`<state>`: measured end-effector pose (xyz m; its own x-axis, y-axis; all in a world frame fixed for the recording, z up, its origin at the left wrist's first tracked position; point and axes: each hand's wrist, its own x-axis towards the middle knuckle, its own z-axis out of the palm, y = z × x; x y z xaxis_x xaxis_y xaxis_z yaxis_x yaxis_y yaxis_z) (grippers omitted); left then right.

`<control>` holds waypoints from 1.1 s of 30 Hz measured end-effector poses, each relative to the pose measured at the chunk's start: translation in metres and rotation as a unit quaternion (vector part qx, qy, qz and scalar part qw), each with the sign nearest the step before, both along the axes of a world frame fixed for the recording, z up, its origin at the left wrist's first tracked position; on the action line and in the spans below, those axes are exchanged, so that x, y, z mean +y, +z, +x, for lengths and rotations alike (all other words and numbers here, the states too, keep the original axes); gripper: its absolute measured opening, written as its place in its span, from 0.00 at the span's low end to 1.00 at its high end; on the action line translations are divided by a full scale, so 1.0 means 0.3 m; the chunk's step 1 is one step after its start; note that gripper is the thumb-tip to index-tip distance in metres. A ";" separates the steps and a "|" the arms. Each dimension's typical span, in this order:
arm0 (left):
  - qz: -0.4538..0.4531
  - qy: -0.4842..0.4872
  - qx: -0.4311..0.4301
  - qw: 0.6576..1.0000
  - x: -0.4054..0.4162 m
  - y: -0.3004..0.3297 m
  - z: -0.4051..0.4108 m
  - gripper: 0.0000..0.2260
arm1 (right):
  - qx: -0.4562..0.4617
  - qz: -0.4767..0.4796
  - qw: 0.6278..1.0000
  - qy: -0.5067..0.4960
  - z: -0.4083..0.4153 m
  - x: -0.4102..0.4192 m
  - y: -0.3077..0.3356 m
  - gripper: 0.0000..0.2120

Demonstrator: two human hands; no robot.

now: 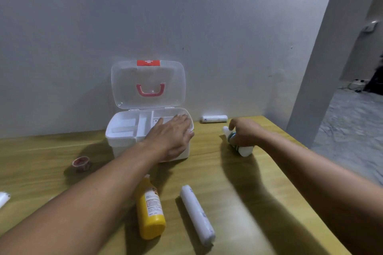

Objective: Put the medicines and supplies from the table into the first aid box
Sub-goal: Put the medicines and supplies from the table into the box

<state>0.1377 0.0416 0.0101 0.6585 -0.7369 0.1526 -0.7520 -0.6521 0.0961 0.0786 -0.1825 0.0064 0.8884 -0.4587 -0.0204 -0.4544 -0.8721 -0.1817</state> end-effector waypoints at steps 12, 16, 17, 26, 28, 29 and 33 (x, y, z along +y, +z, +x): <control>-0.043 0.081 -0.016 0.996 0.132 0.001 0.010 0.26 | 0.112 0.102 0.988 0.025 -0.064 0.169 0.042 0.37; -0.048 0.115 -0.018 0.992 0.193 -0.009 0.032 0.26 | 0.103 0.085 0.991 0.031 -0.062 0.193 0.031 0.39; -0.050 0.123 -0.019 0.991 0.205 -0.012 0.037 0.27 | 0.102 0.082 0.991 0.034 -0.061 0.199 0.029 0.39; -0.032 0.140 0.000 0.990 0.246 -0.015 0.049 0.29 | 0.019 0.106 0.994 0.017 -0.055 0.215 0.069 0.30; -0.042 0.142 -0.001 0.989 0.252 -0.010 0.060 0.28 | -0.064 0.125 0.990 0.022 -0.049 0.226 0.134 0.27; -0.045 0.145 -0.002 0.988 0.257 -0.008 0.066 0.27 | -0.109 0.142 0.983 0.030 -0.043 0.236 0.173 0.27; -0.016 0.159 -0.003 0.987 0.276 -0.012 0.086 0.26 | -0.248 0.191 0.946 0.079 0.001 0.299 0.294 0.28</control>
